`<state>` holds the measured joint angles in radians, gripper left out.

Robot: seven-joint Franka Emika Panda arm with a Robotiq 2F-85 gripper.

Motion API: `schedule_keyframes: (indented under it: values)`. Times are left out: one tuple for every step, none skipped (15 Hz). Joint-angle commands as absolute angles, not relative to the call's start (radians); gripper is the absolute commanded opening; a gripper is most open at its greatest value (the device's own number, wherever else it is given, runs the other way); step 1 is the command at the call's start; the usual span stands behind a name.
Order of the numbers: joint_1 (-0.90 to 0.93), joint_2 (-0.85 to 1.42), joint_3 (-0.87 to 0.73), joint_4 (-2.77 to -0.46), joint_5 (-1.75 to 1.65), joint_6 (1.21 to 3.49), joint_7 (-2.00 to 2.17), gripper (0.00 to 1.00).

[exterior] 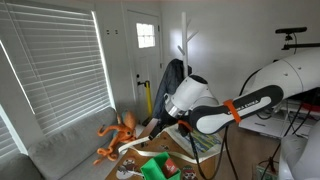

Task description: Move the silver spoon to the right.

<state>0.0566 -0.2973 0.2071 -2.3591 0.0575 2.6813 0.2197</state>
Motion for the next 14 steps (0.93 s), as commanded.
schedule_keyframes:
  values:
    - [0.035, -0.104, 0.264, -2.166, -0.105, 2.705, 0.275, 1.00]
    - [0.055, -0.075, 0.253, -2.121, -0.106, 2.653, 0.257, 1.00]
    - [0.077, -0.168, 0.229, -2.235, -0.060, 2.699, 0.251, 1.00]
    - [0.081, -0.130, 0.227, -2.197, -0.074, 2.692, 0.250, 1.00]
    - [0.083, -0.102, 0.224, -2.171, -0.079, 2.689, 0.248, 1.00]
    - [0.084, -0.084, 0.222, -2.155, -0.081, 2.688, 0.247, 1.00]
    - [0.085, -0.075, 0.221, -2.145, -0.082, 2.687, 0.246, 1.00]
    - [0.085, -0.073, 0.221, -2.141, -0.083, 2.686, 0.246, 1.00]
    - [0.084, -0.067, 0.216, -2.150, -0.087, 2.685, 0.243, 1.00]
    - [0.087, -0.048, 0.213, -2.151, -0.086, 2.710, 0.247, 1.00]
    - [0.106, -0.018, 0.210, -2.137, -0.012, 2.731, 0.188, 1.00]
    - [0.115, 0.020, 0.213, -2.106, 0.000, 2.733, 0.179, 1.00]
    - [0.116, 0.056, 0.215, -2.074, -0.036, 2.729, 0.197, 1.00]
    - [0.124, 0.089, 0.215, -2.044, -0.048, 2.723, 0.203, 1.00]
